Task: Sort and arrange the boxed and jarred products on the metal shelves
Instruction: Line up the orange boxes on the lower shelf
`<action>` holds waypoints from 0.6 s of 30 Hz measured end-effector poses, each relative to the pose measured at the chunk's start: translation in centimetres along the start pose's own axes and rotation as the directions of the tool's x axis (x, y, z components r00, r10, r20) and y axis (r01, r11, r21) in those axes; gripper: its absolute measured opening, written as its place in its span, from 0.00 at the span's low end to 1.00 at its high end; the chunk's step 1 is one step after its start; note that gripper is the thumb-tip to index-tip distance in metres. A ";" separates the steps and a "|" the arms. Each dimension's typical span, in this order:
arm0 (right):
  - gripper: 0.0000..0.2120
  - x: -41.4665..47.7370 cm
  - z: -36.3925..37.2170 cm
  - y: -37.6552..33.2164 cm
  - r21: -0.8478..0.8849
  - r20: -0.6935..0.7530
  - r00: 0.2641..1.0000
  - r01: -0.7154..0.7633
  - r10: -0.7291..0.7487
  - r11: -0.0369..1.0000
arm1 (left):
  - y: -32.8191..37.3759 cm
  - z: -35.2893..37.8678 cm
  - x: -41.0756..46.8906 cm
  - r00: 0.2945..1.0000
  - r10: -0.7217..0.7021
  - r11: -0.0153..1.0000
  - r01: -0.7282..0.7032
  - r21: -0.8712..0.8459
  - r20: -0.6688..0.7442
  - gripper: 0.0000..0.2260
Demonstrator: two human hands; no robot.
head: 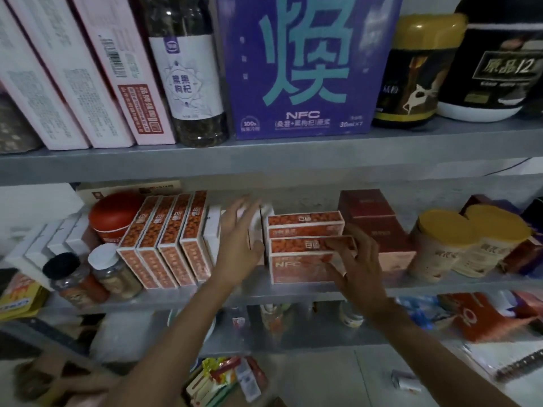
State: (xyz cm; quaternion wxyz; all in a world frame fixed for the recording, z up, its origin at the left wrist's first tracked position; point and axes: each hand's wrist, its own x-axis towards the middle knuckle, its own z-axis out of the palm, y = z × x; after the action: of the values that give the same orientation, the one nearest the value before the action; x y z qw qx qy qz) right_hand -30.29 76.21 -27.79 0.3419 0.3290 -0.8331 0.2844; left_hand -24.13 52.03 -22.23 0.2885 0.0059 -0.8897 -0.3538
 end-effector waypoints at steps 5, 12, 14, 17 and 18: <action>0.21 -1.0 -0.8 0.0 0.406 0.049 0.998 -0.045 0.027 0.913 | 3.6 4.2 -5.7 0.949 -0.228 0.956 0.177 -0.232 -0.217 0.24; 0.25 -0.2 -5.0 -1.0 0.657 0.246 0.878 -0.462 0.410 0.596 | 5.7 4.8 -7.8 0.881 -0.464 0.784 0.457 -0.420 0.093 0.17; 0.26 0.9 -6.5 -0.5 0.696 0.201 0.876 -0.442 0.438 0.566 | 7.1 5.0 -7.8 0.862 -0.502 0.757 0.480 -0.443 0.076 0.12; 0.34 2.2 -8.6 0.3 0.776 0.289 0.822 -0.501 0.490 0.382 | 9.8 6.0 -7.7 0.833 -0.553 0.762 0.509 -0.400 0.006 0.07; 0.34 2.4 -9.1 0.6 0.782 0.361 0.768 -0.558 0.528 0.277 | 10.5 6.4 -7.7 0.817 -0.577 0.765 0.532 -0.362 -0.018 0.06</action>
State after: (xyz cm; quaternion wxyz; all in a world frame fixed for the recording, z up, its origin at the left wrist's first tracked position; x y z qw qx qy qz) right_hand -28.59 82.08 -20.68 0.0007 0.1533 -0.6415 0.7516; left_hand -18.94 65.51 -23.25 0.2239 0.2415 -0.7525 -0.5703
